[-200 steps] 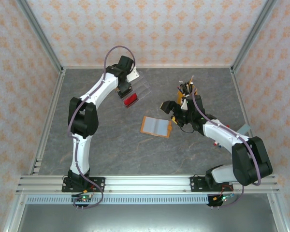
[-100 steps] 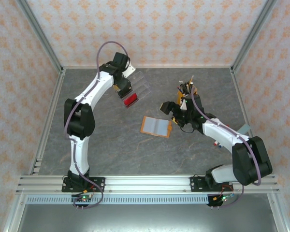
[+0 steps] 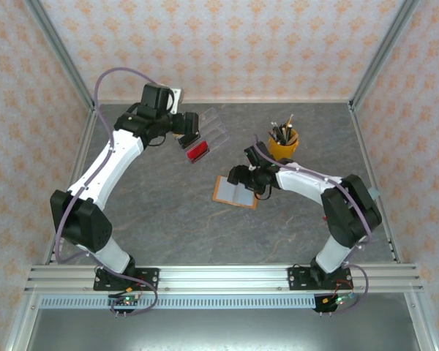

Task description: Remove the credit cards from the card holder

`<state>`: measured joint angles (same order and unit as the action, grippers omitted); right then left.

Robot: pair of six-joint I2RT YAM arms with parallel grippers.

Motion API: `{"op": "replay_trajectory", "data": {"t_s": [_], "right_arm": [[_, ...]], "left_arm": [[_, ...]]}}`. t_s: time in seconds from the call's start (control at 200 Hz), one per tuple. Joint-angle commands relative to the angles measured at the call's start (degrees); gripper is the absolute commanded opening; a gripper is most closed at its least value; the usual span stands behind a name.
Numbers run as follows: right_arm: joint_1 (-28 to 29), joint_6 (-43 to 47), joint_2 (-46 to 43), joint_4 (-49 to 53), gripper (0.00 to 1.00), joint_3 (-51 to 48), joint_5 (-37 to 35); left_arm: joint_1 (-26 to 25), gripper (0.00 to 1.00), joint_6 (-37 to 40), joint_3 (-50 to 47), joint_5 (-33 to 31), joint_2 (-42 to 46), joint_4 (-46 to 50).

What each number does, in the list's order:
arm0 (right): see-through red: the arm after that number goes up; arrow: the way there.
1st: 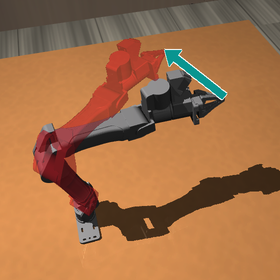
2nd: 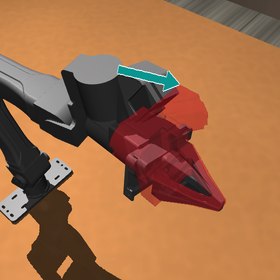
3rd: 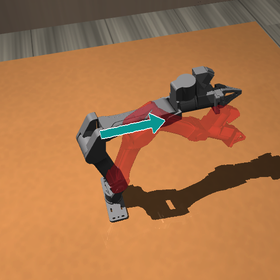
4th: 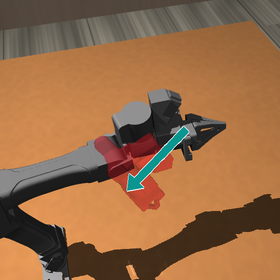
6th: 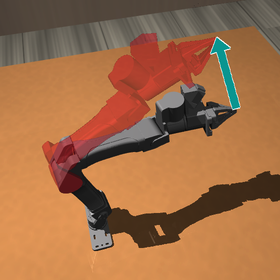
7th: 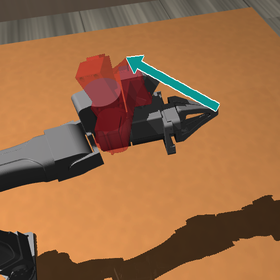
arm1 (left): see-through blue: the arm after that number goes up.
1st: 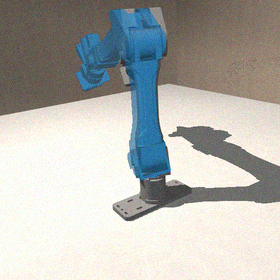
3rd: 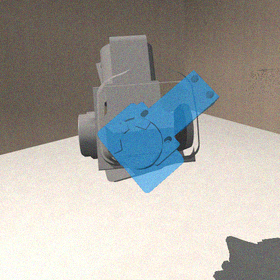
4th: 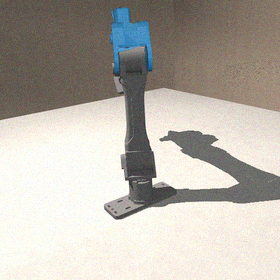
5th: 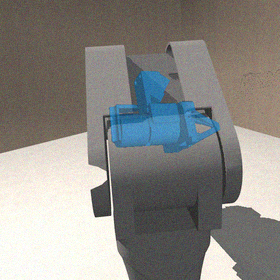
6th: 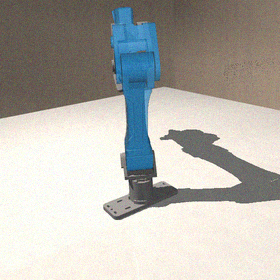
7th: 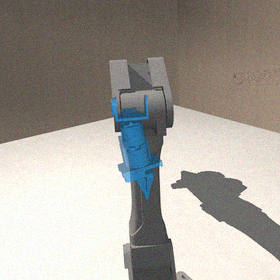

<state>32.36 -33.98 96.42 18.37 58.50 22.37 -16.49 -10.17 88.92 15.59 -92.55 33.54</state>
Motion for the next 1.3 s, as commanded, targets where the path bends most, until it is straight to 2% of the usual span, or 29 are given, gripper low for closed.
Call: {"op": "replay_trajectory", "data": {"t_s": [0.0, 0.12, 0.235, 0.35, 0.455, 0.571, 0.676, 0.791, 0.906, 1.026, 1.296], "right_arm": [[0.16, -0.28, 1.21, 3.78, 0.74, 0.5, -3.39], [0.18, -0.65, 2.44, 3.82, 0.72, -0.48, -3.17], [0.17, -0.69, 3.15, 3.95, 0.7, -0.8, -3.64], [0.16, -0.84, 3.59, 4.2, 0.68, -0.93, -4.43], [0.18, -0.8, 4.01, 4.22, 0.61, -1.07, -5.01], [0.2, -0.92, 4.7, 4.98, 0.56, -0.93, -5.67], [0.17, -0.87, 5.13, 5.18, 0.55, -0.92, -5.67], [0.23, -0.78, 5.54, 5.18, 0.55, -0.93, -5.59], [0.18, -0.8, 5.66, 5.01, 0.54, -1.09, -5.5], [0.21, -0.48, 5.97, 5.01, 0.54, -1.17, -5.33], [0.16, -0.48, 7.15, 4.74, 0.5, -1.11, -4.84]], "left_arm": [[-3.15, 0.8, -12.84, -6.32, 6.41, 1.39, -0.31], [-8.07, 0.79, -16.98, -12.44, 3.12, 2.21, -0.02], [-11.08, 0.72, -22.2, -16.81, 2.42, 1.08, -1.5], [-13.64, 0.59, -27.94, -20.45, 3.79, -1.15, -5.05], [-15.6, 0.51, -30.39, -21.18, 3.31, -4.57, -5.85], [-16.49, 0.38, -31.53, -20.63, 4.11, -8.57, -7.14], [-17.78, 0.31, -31.15, -18.36, 3.74, -12.47, -6.55], [-18.05, 0.26, -31.82, -17.09, 2.86, -15.63, -6.72], [-18.09, 0.26, -32.62, -16.86, 1.78, -16.52, -7.22], [-18.05, 0.24, -32.8, -16.72, 4.27, -19.41, -8.36], [-18.06, 0.12, -32.04, -16.69, 10.29, -20.58, -10.78]]}}
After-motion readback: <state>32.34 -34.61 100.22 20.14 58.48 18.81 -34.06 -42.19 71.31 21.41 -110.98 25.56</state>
